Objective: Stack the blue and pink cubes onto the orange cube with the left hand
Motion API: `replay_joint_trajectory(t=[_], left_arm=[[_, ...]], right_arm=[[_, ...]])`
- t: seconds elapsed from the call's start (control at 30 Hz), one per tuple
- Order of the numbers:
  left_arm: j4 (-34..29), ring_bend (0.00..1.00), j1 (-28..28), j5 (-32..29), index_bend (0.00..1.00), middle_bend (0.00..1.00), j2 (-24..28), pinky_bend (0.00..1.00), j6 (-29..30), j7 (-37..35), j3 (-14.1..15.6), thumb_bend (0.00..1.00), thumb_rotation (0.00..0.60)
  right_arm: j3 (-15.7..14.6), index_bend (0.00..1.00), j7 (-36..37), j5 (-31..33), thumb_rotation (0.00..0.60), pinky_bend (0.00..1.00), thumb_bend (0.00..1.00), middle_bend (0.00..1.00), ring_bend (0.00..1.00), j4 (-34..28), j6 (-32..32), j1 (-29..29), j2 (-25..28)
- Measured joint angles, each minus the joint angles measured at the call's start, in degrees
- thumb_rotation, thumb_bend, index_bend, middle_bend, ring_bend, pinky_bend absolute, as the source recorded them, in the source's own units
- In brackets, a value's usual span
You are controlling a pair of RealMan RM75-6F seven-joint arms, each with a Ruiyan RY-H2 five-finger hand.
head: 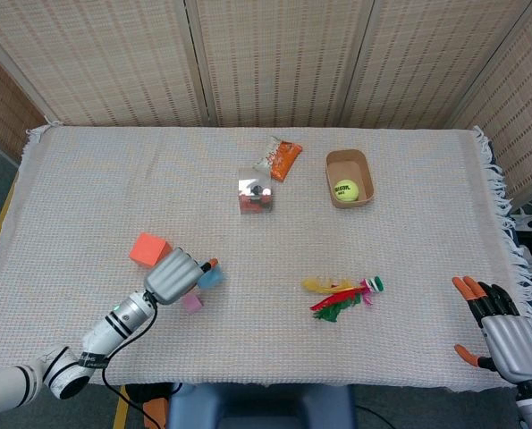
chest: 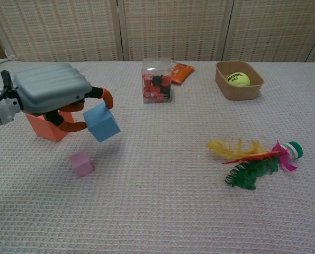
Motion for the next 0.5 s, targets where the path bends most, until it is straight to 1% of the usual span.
replay_joint_trajectory(t=[0.17,0.27,0.37,0.5], left_arm=[[-7.4,1.0,1.4,-7.1,0.57,1.0,5.4,1.0,0.1,4.3,-2.3,0.34,0.6],[-11.5,1.0,1.7,-13.4,0.57,1.0,8.7,1.0,-0.9,8.1,-3.8,0.34,0.6],[-15.3,1.0,1.7,-21.4,0.57,1.0,12.2,1.0,-2.3,12.3,-5.0,0.34,0.6],[-18.8,1.0,1.4,-28.7,0.57,1.0,15.9,1.0,-4.0,16.7,-5.8,0.34,0.6]], right_arm=[[-0.2,0.0,-0.3,-0.3,0.6,0.0,0.09,0.0,0.0,-0.1,-0.6,0.3,-0.1],[-0.3,0.0,-0.2,-0.4,0.6,0.0,0.09,0.0,0.0,-0.2,-0.7,0.4,-0.1],[-0.2,0.0,0.0,-0.6,0.6,0.0,0.09,0.0,0.0,-0.1,-0.4,0.3,-0.1],[-0.3,0.0,0.0,-0.6,0.6,0.0,0.09,0.0,0.0,-0.1,-0.4,0.3,-0.1]])
